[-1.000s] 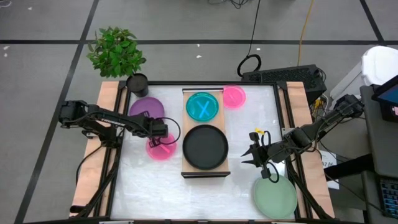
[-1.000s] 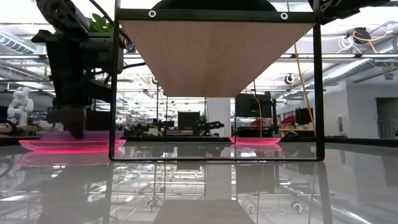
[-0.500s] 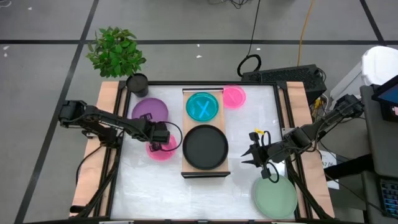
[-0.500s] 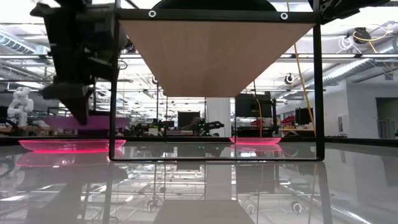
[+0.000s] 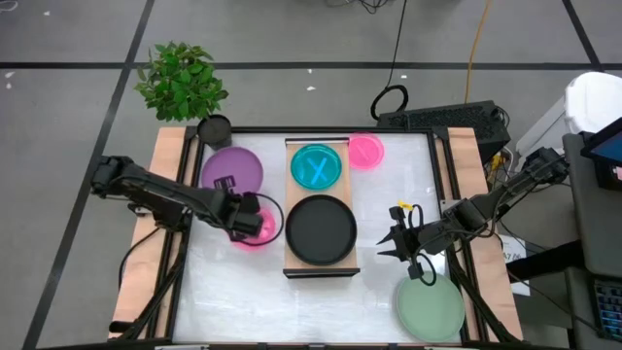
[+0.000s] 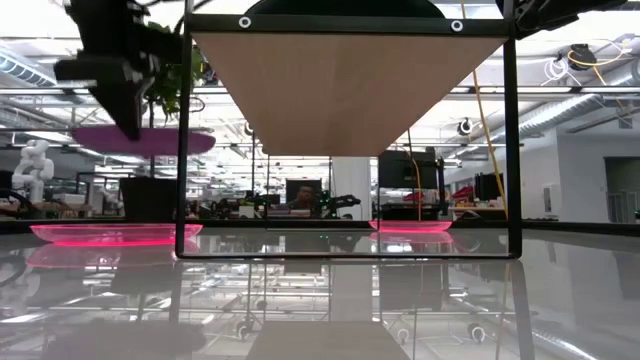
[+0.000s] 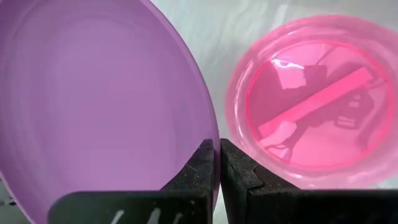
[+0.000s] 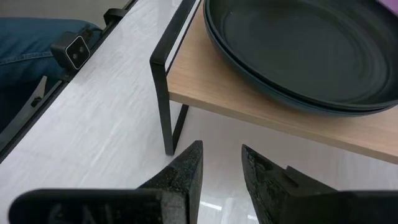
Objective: Place and stack plates onto a shelf
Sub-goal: Stack the purple plate on top of the black plate
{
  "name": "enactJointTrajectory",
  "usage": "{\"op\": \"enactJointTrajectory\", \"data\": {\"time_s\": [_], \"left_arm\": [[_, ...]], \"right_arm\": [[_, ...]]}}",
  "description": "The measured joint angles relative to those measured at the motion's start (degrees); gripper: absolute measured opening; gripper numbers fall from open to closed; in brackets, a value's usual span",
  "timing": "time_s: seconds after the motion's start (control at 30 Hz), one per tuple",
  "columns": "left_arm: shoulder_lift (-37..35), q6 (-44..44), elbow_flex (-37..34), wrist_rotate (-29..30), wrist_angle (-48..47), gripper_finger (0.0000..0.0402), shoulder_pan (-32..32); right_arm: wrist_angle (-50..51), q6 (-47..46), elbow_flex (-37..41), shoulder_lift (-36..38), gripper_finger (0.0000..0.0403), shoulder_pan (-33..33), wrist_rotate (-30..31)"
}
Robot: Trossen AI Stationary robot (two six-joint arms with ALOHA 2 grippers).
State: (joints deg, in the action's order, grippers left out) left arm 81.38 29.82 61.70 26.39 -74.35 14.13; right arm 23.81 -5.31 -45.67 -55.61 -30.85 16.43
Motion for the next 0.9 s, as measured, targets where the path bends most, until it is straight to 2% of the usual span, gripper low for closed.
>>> {"op": "enactJointTrajectory", "data": {"time_s": [0.33, 0.5, 0.9], "left_arm": [[0.0, 2.6, 10.3, 1.4, -12.1, 0.001, 4.3], [0.0, 2.4, 15.7, 1.8, -15.2, 0.001, 6.6], [0.0, -13.7, 26.2, 1.7, -15.5, 0.001, 13.4]], "right_arm": [[0.0, 0.0, 0.0, 0.0, 0.0093, 0.0, 0.0], [0.0, 0.0, 0.0, 0.0, 0.0093, 0.0, 0.0], [0.0, 0.0, 0.0, 0.0, 0.0093, 0.0, 0.0]]}}
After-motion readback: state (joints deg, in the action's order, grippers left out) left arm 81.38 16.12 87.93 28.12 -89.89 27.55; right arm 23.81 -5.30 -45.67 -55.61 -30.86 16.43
